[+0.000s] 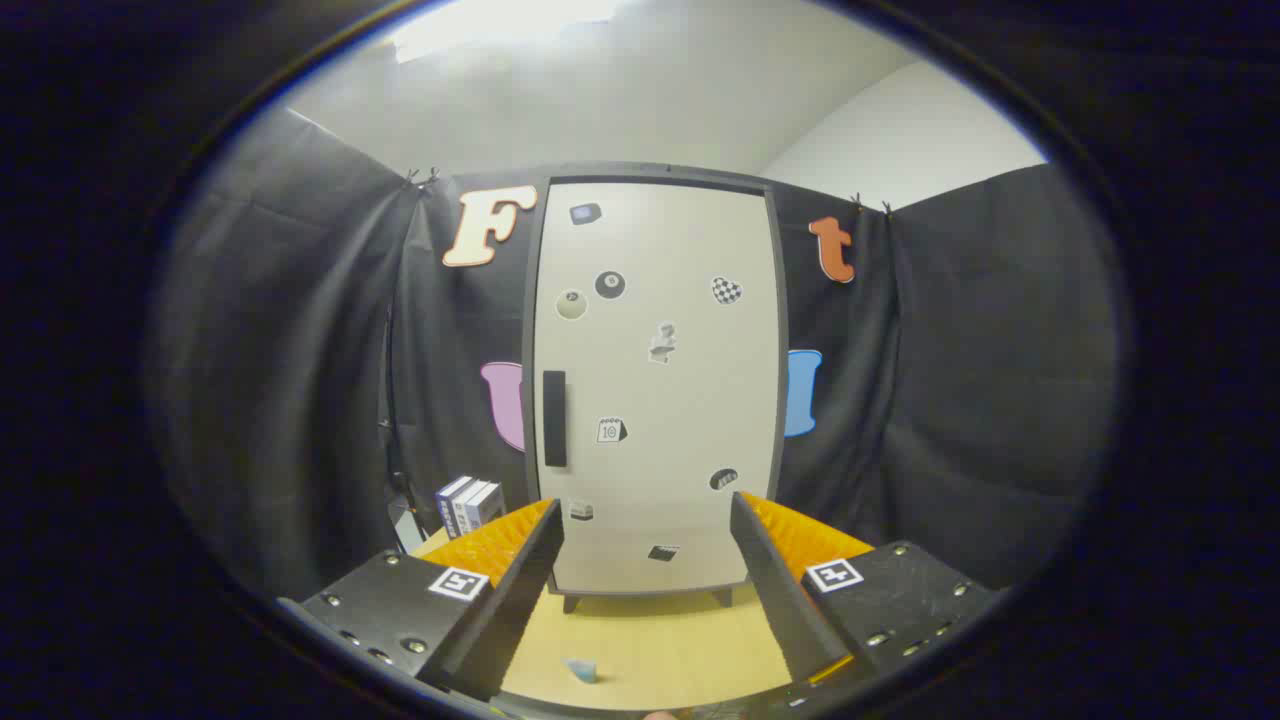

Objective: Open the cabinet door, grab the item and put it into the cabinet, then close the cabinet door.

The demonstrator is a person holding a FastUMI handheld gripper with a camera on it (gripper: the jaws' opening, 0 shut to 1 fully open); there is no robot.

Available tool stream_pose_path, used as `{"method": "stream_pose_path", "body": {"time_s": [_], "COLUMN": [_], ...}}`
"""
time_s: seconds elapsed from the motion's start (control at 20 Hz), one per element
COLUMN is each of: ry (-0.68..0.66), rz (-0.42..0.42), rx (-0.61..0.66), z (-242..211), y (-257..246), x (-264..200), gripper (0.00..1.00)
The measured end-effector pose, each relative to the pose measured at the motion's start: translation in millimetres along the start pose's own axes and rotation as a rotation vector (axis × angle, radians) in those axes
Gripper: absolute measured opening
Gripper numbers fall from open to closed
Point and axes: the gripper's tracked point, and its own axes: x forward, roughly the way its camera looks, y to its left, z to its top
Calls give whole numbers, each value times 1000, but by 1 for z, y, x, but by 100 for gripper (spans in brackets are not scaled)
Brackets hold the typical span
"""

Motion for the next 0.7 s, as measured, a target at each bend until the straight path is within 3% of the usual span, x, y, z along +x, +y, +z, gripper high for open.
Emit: {"method": "stream_pose_path", "body": {"time_s": [0.7], "ry": [-5], "rz": [27], "rx": [0], "z": [-2], "y": [21], "x": [10], "gripper": [100]}}
